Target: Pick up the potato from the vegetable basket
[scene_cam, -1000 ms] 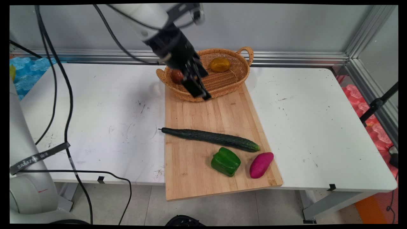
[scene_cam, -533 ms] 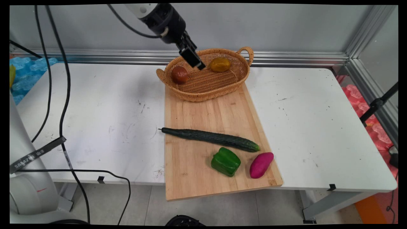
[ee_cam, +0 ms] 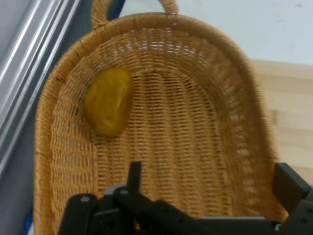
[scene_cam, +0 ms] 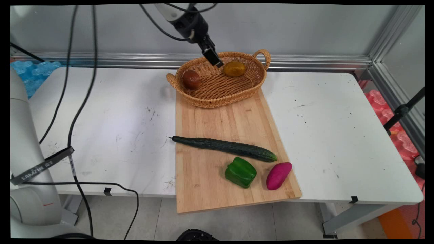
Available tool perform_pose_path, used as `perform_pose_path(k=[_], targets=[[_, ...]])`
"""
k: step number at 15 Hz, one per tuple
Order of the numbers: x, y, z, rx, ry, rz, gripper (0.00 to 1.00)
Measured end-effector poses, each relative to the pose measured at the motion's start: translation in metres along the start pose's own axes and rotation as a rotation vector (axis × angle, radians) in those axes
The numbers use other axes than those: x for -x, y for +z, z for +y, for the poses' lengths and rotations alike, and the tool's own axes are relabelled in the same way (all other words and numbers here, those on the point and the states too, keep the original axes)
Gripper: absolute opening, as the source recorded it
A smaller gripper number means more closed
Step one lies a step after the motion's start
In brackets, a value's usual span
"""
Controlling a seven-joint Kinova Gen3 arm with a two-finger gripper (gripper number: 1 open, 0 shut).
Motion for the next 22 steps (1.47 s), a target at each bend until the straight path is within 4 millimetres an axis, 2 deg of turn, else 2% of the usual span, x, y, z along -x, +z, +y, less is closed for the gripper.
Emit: perform_pose_path(k=[8, 11, 16, 22], targets=[[-0.016, 0.093, -0.042, -0.024, 0.041, -0.037, 1.00], [-0.020, 0.121, -0.055, -0.035, 0.051, -0.048, 1.00], [-0.024, 0.161, -0.073, -0.044, 0.066, -0.062, 1.00], [-0.028, 0.192, -0.085, -0.038, 0.081, -0.070, 1.00]])
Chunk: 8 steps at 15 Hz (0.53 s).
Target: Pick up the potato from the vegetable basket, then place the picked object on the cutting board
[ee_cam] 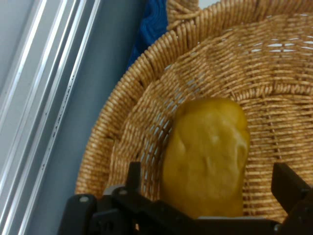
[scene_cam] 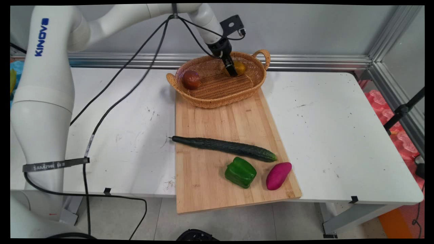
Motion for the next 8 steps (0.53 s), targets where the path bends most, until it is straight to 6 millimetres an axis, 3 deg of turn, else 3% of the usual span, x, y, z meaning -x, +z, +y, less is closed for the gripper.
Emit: perform_pose_path(k=[2, 3, 8], targets=[[-0.0015, 0.0063, -0.0024, 0.005, 0.005, -0.001, 1.00], [-0.0022, 0.0084, -0.0033, 0.009, 0.008, -0.001, 0.00], [-0.0027, 0.0055, -0.0056, 0.025, 0.014, -0.004, 0.00]])
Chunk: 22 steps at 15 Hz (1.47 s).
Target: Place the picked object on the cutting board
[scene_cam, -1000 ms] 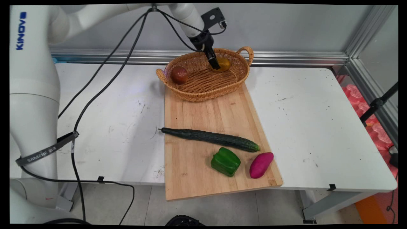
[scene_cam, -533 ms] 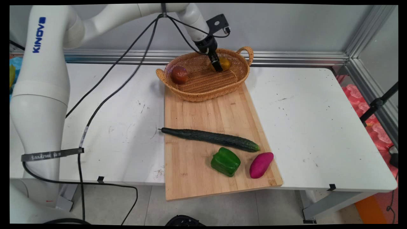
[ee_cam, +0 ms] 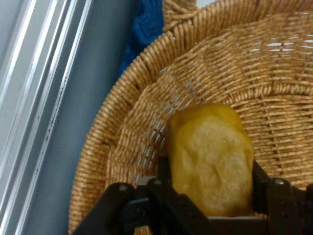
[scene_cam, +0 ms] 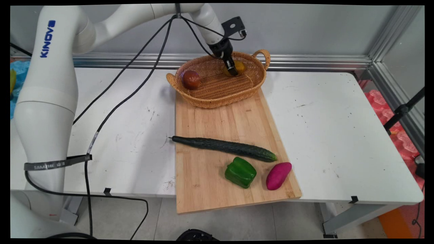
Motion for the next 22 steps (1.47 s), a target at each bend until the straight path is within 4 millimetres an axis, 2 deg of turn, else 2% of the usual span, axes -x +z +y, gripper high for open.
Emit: perform_pose_path(k=[3, 7, 12, 17, 22], targets=[[-0.001, -0.015, 0.001, 0.002, 0.005, 0.006, 0.00], [-0.003, -0.055, 0.012, 0.008, 0.015, 0.026, 0.00], [-0.003, -0.121, 0.045, 0.024, 0.054, 0.062, 0.00], [0.010, -0.182, 0.081, 0.094, 0.133, 0.074, 0.00], [0.036, -0.221, 0.119, 0.220, 0.254, 0.065, 0.00]])
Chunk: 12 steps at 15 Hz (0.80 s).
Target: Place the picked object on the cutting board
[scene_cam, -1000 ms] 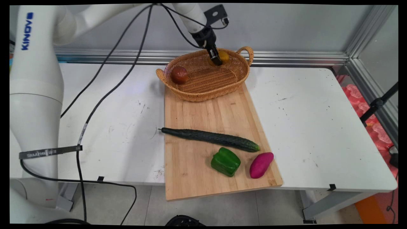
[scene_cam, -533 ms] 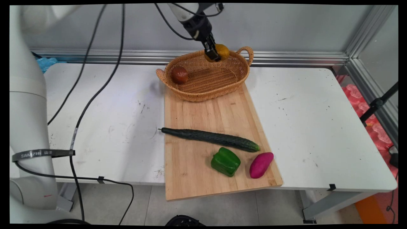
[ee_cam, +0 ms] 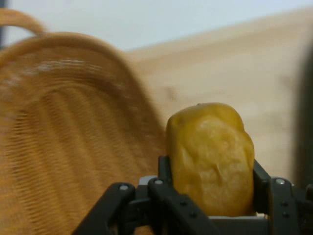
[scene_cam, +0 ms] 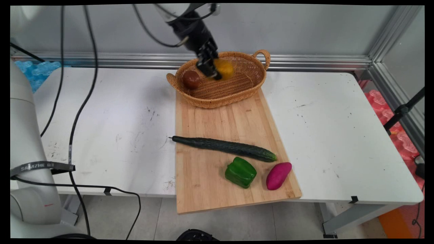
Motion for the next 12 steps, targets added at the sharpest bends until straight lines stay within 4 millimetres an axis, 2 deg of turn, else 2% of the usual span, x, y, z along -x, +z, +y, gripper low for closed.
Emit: perform_pose_path(k=[3, 6, 9, 12], targets=[[0.012, -0.011, 0.030, 0.092, 0.097, -0.007, 0.00], [0.023, -0.014, 0.055, 0.168, 0.176, -0.014, 0.00], [0.032, -0.007, 0.077, 0.221, 0.242, -0.014, 0.00], [0.039, 0.010, 0.094, 0.256, 0.305, -0.014, 0.00]])
